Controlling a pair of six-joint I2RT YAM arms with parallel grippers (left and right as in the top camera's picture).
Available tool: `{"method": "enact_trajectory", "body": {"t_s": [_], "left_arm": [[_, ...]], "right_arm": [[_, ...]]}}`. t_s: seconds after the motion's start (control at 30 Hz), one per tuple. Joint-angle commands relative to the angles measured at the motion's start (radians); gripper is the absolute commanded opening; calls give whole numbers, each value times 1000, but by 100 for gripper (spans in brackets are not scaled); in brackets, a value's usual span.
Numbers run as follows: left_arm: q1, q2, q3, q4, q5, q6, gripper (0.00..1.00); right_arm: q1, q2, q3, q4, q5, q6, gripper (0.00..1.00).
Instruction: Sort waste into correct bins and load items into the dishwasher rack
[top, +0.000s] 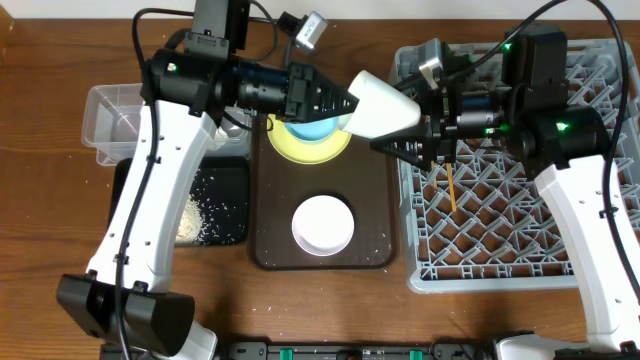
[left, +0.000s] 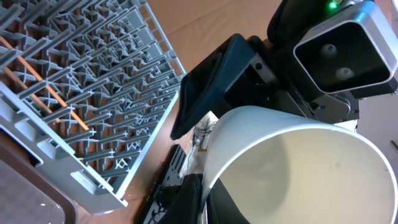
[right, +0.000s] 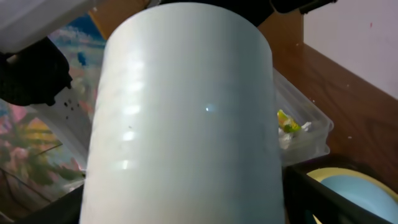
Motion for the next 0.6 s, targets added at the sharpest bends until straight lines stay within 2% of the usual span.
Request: {"method": "enact_trajectory", "body": {"t_s": [0.0,0.33,0.57], "left_arm": [[3,-1,9,1,27,24,6],[3,-1,9,1,23,25,6],[3,-1,9,1,23,25,6]], "right_arm": [[-23,-21,3,3,-35,-20,77],[-29,-21,3,5,-66,-18,72],[-29,-22,3,55,-156,-18,73]]}}
